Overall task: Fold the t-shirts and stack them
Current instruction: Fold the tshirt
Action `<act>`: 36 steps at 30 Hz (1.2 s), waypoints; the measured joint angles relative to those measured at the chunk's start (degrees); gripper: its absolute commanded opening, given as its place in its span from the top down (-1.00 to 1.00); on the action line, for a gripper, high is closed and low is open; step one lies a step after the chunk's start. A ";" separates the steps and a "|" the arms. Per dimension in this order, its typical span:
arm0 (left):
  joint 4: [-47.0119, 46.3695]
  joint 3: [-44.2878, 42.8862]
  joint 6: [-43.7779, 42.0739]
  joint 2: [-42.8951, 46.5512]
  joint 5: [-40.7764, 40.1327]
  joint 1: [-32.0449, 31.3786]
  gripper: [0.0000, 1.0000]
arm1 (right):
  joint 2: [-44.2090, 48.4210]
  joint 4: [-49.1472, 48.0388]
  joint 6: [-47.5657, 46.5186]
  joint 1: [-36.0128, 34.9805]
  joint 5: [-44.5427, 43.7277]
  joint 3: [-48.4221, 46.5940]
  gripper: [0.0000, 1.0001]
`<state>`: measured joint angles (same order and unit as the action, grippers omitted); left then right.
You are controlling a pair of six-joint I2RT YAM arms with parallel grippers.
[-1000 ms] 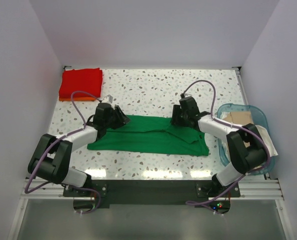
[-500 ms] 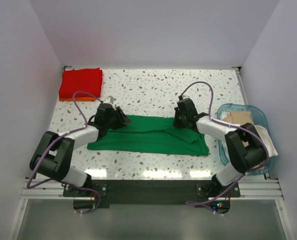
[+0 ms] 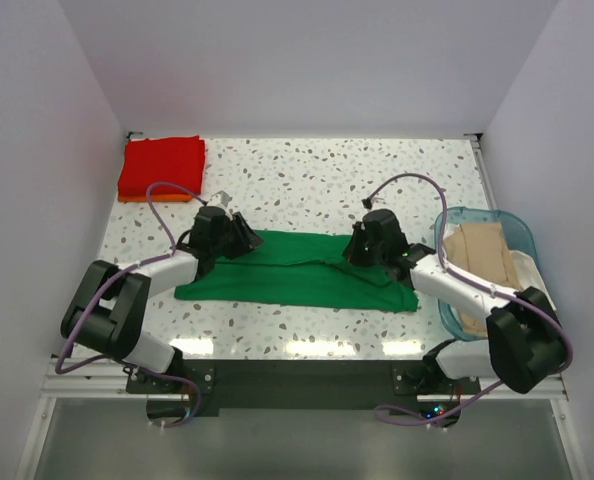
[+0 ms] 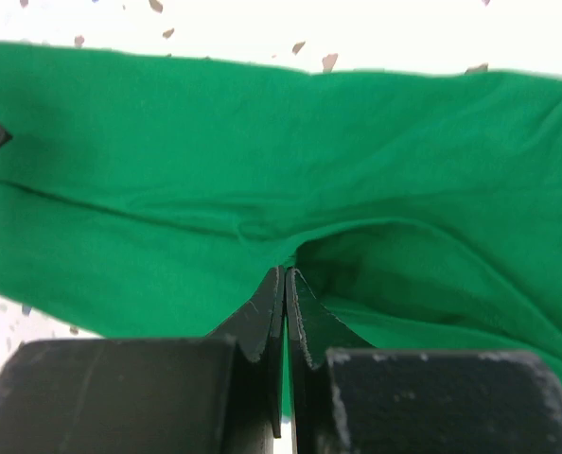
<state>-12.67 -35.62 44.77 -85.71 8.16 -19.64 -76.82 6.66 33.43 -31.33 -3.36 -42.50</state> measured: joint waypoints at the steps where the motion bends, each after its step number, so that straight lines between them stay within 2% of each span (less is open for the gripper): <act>1: -0.15 0.00 0.00 -0.07 0.11 0.00 0.07 | 0.87 0.00 0.26 -0.46 0.02 0.68 0.98; 8: -0.66 0.02 0.00 -0.66 0.68 0.00 0.06 | 5.03 0.02 2.38 -4.44 -0.17 5.18 0.93; 19: -1.51 0.13 -0.02 -1.07 1.60 -0.02 0.04 | 5.22 -0.74 3.74 -9.25 -0.81 6.99 0.71; 24: -1.51 0.13 -0.13 -1.40 2.16 -0.02 0.03 | 6.03 0.26 3.69 -9.77 -2.05 6.95 0.46; 26: -1.51 0.13 -0.66 -1.40 2.45 -0.13 0.03 | 8.33 2.16 3.50 -9.81 -3.30 6.86 0.33; 28: -1.53 0.11 -1.03 -1.40 2.82 -0.44 0.03 | 11.69 4.83 3.28 -9.86 -5.31 6.23 0.29; 32: -1.42 -0.52 -2.51 -1.40 3.41 -2.95 0.04 | 17.14 10.93 2.99 -9.68 -11.85 2.95 0.28; 36: -0.98 -4.55 -4.28 -1.49 3.54 -8.74 0.04 | 18.12 13.88 3.02 -5.99 -14.51 1.29 0.30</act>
<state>-13.65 -40.16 40.49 -87.20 11.70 -28.38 -58.70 20.53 36.45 -37.32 -17.87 -41.21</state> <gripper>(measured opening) 0.480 0.356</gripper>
